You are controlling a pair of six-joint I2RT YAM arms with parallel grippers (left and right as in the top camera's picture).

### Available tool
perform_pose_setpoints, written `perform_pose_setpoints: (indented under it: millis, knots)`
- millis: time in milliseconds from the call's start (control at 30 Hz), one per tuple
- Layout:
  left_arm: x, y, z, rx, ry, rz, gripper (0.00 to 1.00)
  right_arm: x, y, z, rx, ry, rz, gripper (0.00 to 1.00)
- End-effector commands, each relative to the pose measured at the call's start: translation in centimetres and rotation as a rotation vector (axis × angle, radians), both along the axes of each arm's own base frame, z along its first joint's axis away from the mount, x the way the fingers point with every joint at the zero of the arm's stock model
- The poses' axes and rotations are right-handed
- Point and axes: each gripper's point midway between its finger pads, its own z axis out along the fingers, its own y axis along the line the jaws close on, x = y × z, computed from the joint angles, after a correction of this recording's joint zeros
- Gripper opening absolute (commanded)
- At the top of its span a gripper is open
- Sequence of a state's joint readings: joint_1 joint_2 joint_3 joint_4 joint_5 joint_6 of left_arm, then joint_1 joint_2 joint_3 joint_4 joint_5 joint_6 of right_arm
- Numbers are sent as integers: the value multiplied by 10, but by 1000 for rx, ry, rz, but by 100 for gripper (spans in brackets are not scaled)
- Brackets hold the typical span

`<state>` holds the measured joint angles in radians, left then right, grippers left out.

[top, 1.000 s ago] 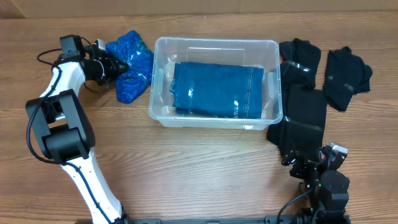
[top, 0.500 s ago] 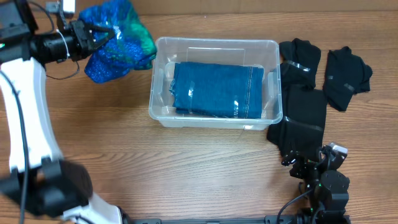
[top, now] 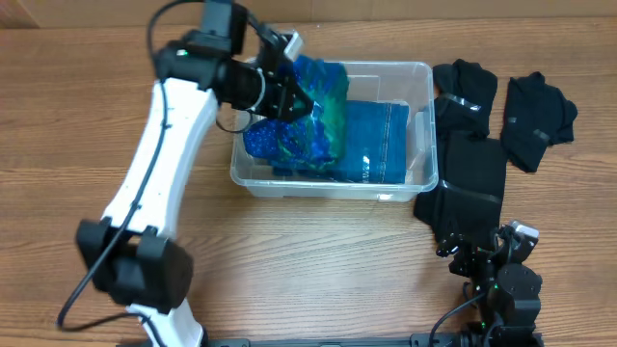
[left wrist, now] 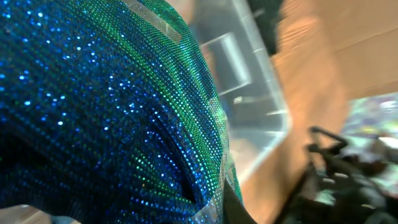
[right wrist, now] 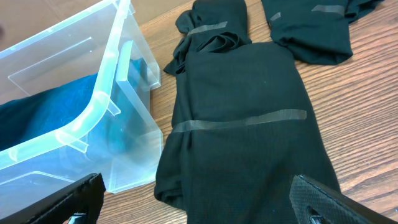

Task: Pack container
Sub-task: 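Carry the sparkly bundle into the bin's left side and release, then press the sparkly bundle down and raise the left gripper away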

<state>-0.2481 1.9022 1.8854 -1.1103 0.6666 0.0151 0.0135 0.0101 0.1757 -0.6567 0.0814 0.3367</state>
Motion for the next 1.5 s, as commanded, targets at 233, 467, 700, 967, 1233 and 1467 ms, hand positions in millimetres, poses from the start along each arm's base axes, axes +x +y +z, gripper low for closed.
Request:
perform_pose_setpoints:
  millis: [233,467,700,967,1233,1467]
  knots:
    - [41,22,-76,184,10,42,30,0,-1,-7,0,12,-6,100]
    - [42,23,-70,138,43,85,39,0,-1,-7,0,13,-6,100]
    - [57,84,1,135,-37,236,45,0,-1,-7,0,13,-6,100]
    - [6,89,-16,312,79,144,19,0,-1,-7,0,13,-6,100]
    - [-4,87,-139,632,155,294,18,0,-1,-7,0,13,-6,100]
    - [-4,71,-124,605,146,305,24,0,-1,-7,0,13,-6,100]
